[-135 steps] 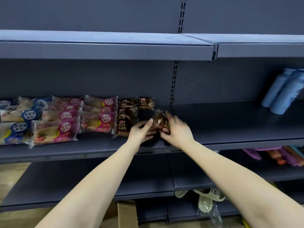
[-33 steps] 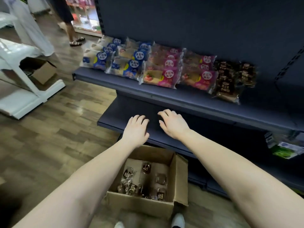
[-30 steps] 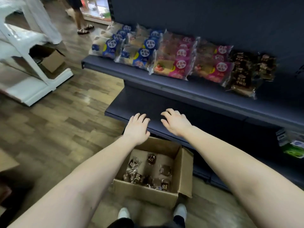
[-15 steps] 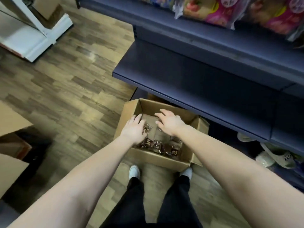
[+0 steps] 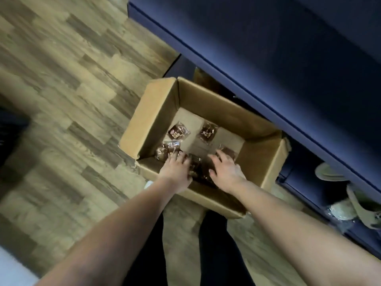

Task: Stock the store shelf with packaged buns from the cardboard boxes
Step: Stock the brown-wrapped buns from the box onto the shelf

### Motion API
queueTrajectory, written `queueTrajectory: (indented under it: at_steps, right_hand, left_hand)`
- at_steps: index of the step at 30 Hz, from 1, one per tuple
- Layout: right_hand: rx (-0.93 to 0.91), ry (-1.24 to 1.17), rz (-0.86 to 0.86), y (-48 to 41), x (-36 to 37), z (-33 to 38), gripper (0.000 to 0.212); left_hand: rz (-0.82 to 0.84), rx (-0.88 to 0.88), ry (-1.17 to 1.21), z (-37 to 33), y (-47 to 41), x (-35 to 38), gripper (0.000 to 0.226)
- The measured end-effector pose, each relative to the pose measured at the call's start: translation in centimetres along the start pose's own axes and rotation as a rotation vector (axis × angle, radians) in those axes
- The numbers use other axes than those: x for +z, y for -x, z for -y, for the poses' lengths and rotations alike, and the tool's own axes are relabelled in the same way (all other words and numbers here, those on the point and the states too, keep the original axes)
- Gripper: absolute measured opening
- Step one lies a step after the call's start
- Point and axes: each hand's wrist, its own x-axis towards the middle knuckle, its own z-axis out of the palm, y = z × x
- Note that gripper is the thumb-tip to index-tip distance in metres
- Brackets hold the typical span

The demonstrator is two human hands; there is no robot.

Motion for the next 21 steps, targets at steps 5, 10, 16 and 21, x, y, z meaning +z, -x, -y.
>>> queueTrajectory:
  at_steps: [5, 10, 16, 21]
  right_hand:
    - [0.056, -0.026, 0.005, -7.0, 4.2, -2.9, 0.061]
    - [0.109, -0.087, -0.04, -13.2, 6.4, -4.8, 0.069]
    - [0.125, -0.108, -0.111, -20.4, 6.8, -6.5, 0.086]
    - [0.0, -0.021, -0.146, -26.0, 6.2, -7.4, 0.095]
  left_hand:
    - [-0.031, -0.076, 0.097, 2.3, -6.6, 2.0, 0.065]
    - [-0.05, -0.09, 0.118, 3.8, -12.8, 4.3, 0.071]
    - [-0.123, -0.131, 0.009, 5.2, -20.8, 5.4, 0.079]
    - [-0.186, -0.219, 0.138, 6.3, -24.9, 4.3, 0.082]
